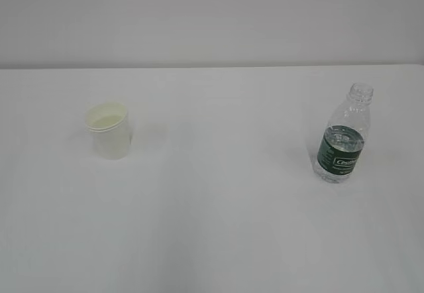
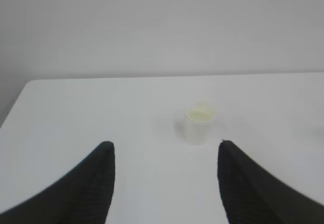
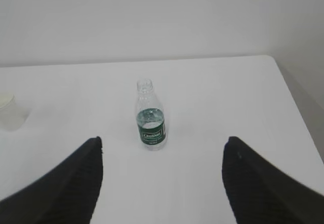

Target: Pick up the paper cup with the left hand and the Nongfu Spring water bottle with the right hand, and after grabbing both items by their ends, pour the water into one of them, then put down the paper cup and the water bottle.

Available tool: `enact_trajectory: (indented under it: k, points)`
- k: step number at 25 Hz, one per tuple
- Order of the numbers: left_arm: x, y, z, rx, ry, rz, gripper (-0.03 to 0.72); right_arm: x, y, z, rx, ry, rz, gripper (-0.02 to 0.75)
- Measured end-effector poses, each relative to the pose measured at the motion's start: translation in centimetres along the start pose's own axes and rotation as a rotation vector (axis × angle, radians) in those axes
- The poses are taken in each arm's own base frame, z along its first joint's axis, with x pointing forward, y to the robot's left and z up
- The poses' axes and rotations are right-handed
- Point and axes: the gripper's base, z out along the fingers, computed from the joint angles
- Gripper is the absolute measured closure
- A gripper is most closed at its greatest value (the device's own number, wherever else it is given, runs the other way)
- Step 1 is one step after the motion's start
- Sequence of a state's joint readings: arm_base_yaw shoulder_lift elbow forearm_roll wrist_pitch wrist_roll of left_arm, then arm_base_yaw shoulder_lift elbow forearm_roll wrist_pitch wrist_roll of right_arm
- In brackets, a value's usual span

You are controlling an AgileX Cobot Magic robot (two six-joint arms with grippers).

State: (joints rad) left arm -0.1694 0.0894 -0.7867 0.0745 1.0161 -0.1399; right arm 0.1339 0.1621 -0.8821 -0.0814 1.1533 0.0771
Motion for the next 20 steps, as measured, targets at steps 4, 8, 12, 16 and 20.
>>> enact_trajectory:
  k: [4,8,12,16,20]
  points:
    - [0.3,-0.2,-0.6,0.018,0.064,0.018,0.235,0.6,-0.1,-1.0,0.002,0.035,-0.006,0.187]
    - [0.8,-0.2,-1.1,0.029,0.138,0.032,0.236,1.5,-0.2,-2.1,0.003,0.029,-0.005,0.186]
    - [1.5,-0.1,-1.8,0.031,0.168,0.037,0.237,2.2,-0.3,-3.1,0.001,-0.017,-0.001,0.186]
    - [2.0,-0.1,-2.5,0.034,0.153,0.037,0.237,2.6,-0.4,-3.7,0.000,-0.043,-0.006,0.186]
    - [2.2,0.0,-2.9,0.035,0.138,0.036,0.237,2.6,-0.4,-3.7,0.000,-0.043,-0.023,0.186]
